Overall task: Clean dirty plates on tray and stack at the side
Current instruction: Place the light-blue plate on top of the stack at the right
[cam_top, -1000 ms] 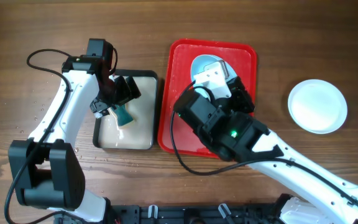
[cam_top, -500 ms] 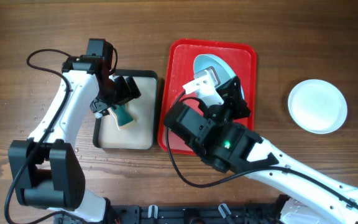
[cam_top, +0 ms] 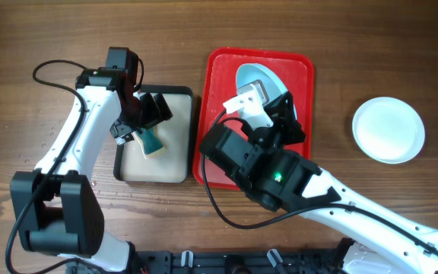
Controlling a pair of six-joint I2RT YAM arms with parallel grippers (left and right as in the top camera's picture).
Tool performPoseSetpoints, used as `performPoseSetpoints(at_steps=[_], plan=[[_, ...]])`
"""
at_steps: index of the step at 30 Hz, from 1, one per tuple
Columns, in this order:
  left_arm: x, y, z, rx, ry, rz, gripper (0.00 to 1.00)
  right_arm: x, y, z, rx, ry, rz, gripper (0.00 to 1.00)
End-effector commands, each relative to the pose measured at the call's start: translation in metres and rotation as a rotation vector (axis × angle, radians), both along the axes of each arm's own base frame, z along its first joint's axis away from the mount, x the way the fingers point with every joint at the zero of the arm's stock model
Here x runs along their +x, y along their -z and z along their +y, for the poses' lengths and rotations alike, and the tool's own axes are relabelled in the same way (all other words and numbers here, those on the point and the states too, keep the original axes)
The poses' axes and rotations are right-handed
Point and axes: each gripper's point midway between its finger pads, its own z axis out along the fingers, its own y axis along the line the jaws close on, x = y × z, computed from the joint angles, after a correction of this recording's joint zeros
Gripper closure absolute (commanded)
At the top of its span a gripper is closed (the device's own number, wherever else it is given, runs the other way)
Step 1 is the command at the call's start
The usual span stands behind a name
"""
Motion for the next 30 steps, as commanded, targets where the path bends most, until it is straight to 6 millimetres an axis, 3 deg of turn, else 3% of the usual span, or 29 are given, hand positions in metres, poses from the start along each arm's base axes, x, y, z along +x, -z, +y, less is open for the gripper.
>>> performPoseSetpoints(at_steps=[1, 3, 4, 6, 7, 9, 12, 13, 14, 16, 17, 20, 21, 23, 24, 25, 27, 30], plan=[[0.0, -0.007, -0.001, -0.016, 0.004, -0.02, 0.0, 0.004, 0.003, 0.005, 0.068, -0.002, -0.006, 0.96], [0.0, -0.007, -0.001, -0.016, 0.004, -0.02, 0.0, 0.013, 0.023, -0.001, 0.224, 0.025, 0.032, 0.96], [0.0, -0.007, -0.001, -0.016, 0.004, -0.02, 0.0, 0.019, 0.043, -0.004, 0.321, 0.038, 0.097, 0.96], [0.0, -0.007, -0.001, -0.016, 0.004, -0.02, 0.0, 0.028, 0.096, -0.006, 0.542, 0.021, 0.379, 0.96], [0.0, -0.007, -0.001, -0.016, 0.004, -0.02, 0.0, 0.03, 0.113, -0.016, 0.669, 0.038, 0.502, 0.96], [0.0, -0.007, -0.001, -0.016, 0.004, -0.02, 0.0, 0.033, 0.121, -0.043, 0.902, 0.089, 0.627, 0.96], [0.0, -0.007, -0.001, -0.016, 0.004, -0.02, 0.0, 0.05, 0.117, -0.115, 1.147, 0.237, 0.571, 0.96], [0.0, -0.007, -0.001, -0.016, 0.004, -0.02, 0.0, 0.053, 0.118, -0.146, 1.2, 0.308, 0.526, 0.96], [0.0, -0.007, -0.001, -0.016, 0.004, -0.02, 0.0, 0.052, 0.122, -0.195, 1.244, 0.43, 0.454, 0.96], [0.0, -0.007, -0.001, -0.016, 0.004, -0.02, 0.0, 0.042, 0.136, -0.266, 1.293, 0.62, 0.359, 0.95], [0.0, -0.007, -0.001, -0.016, 0.004, -0.02, 0.0, 0.036, 0.144, -0.291, 1.314, 0.69, 0.328, 0.96], [0.0, -0.007, -0.001, -0.016, 0.004, -0.02, 0.0, 0.008, 0.184, -0.356, 1.372, 0.915, 0.293, 0.96], [0.0, -0.007, -0.001, -0.016, 0.004, -0.02, 0.0, -0.002, 0.198, -0.368, 1.38, 0.976, 0.308, 0.96], [0.0, -0.007, -0.001, -0.016, 0.004, -0.02, 0.0, -0.02, 0.232, -0.377, 1.395, 1.095, 0.379, 0.91], [0.0, -0.007, -0.001, -0.016, 0.004, -0.02, 0.0, -0.023, 0.239, -0.375, 1.411, 1.125, 0.396, 0.64], [0.0, -0.007, -0.001, -0.016, 0.004, -0.02, 0.0, -0.023, 0.239, -0.374, 1.414, 1.123, 0.401, 0.58], [0.0, -0.007, -0.001, -0.016, 0.004, -0.02, 0.0, -0.01, 0.216, -0.362, 1.481, 1.026, 0.378, 0.52], [0.0, -0.007, -0.001, -0.016, 0.004, -0.02, 0.0, 0.012, 0.145, -0.313, 1.536, 0.676, 0.359, 0.51]])
